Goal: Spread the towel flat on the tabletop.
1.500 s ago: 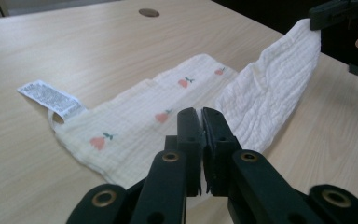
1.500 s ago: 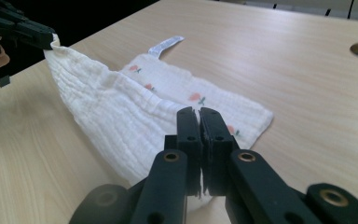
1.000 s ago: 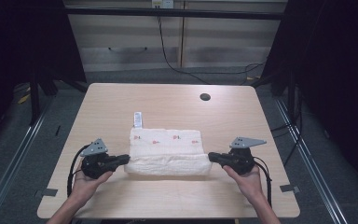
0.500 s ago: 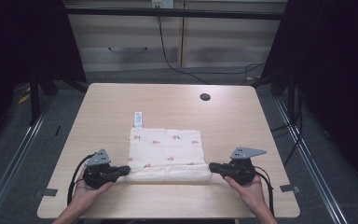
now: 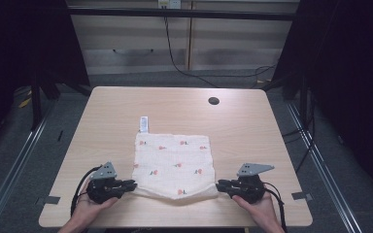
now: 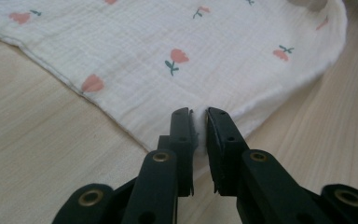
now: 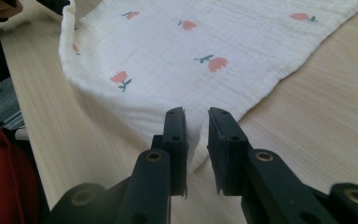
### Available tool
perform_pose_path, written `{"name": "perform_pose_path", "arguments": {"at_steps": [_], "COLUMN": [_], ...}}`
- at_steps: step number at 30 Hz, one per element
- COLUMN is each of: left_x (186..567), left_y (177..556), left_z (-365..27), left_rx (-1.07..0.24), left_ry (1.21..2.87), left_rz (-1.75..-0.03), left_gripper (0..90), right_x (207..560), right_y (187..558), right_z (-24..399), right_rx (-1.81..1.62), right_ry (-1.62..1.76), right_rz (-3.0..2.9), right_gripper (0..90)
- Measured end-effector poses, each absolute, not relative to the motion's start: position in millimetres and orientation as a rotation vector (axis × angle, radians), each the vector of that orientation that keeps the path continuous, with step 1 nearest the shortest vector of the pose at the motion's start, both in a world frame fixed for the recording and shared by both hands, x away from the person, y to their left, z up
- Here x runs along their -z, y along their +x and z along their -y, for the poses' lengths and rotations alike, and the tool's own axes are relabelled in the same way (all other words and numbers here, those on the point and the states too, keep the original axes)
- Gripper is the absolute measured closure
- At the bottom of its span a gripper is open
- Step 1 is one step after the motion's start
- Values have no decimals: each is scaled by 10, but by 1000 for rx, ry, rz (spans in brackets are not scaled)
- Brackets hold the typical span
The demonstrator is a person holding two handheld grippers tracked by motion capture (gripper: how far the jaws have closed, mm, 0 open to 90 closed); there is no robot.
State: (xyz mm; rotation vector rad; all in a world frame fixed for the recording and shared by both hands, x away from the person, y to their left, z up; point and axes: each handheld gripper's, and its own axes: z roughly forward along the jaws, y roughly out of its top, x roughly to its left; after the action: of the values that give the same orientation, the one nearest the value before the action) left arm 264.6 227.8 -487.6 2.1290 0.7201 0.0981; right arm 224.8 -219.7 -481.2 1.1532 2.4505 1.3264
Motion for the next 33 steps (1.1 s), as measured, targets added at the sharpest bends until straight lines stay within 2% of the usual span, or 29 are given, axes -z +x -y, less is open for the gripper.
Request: {"name": "perform_pose_path", "arguments": {"at_steps": [4,6,13,27,33], "left_x": [4838,4809,4741,4734,4869], "left_y": [2645,2654,2752,3394,3447], "left_z": [-2301,-2319,-2308,-2041,-1996], "left_rx": [-95,-92,-112,-143,-145], "left_ry": [2089,2070,2048,2070,2121], "left_rz": [-731,-728,-756,-838,-841], "left_gripper": [762,712,652,664,676], "right_x": [4766,4731,4685,4642,4793], "right_y": [2234,2232,2345,2909,3067], "right_z": [2179,2186,2191,1868,1774], "right_rx": [-1346,-1361,-1360,-1300,-1301], "right_ry": [1135,1130,1134,1107,1145], "right_rz": [-2443,-2429,-2397,-2414,-2414], "right_gripper": [712,706,685,689,694]}}
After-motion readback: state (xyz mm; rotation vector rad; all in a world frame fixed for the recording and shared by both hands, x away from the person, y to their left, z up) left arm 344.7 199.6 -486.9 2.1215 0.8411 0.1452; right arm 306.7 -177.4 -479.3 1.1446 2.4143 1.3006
